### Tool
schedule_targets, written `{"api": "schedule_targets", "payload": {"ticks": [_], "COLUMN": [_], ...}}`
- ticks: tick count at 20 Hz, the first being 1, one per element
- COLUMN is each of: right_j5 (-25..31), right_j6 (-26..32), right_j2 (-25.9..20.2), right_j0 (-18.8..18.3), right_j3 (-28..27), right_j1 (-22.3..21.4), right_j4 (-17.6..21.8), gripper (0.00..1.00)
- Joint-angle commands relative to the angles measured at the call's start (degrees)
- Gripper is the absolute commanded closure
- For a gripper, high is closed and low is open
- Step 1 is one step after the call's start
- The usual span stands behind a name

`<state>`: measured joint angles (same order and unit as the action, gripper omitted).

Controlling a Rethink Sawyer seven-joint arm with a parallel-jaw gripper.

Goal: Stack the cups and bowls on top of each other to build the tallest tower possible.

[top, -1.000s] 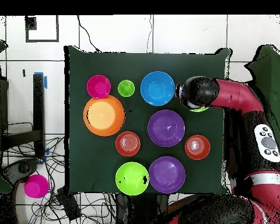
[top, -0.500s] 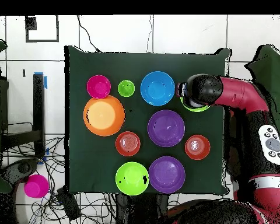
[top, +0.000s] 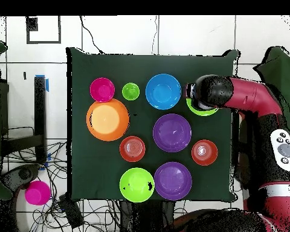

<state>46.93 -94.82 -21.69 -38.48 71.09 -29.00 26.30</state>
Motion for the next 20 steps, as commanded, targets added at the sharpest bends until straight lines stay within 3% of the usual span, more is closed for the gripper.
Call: {"api": "schedule_targets", "payload": {"ticks": [1, 11, 20], "right_j5": [5.7, 7.9, 6.3], "right_j6": [12.0, 11.4, 9.2], "right_j2": [-3.7, -4.6, -5.1], "right_j0": [1.0, 1.2, 1.3], "right_j3": [2.3, 5.2, 7.8], "right_j1": [0.2, -1.6, -1.6], "right_j4": [1.2, -0.8, -1.8], "gripper": [0.00, 0.00, 0.00]}}
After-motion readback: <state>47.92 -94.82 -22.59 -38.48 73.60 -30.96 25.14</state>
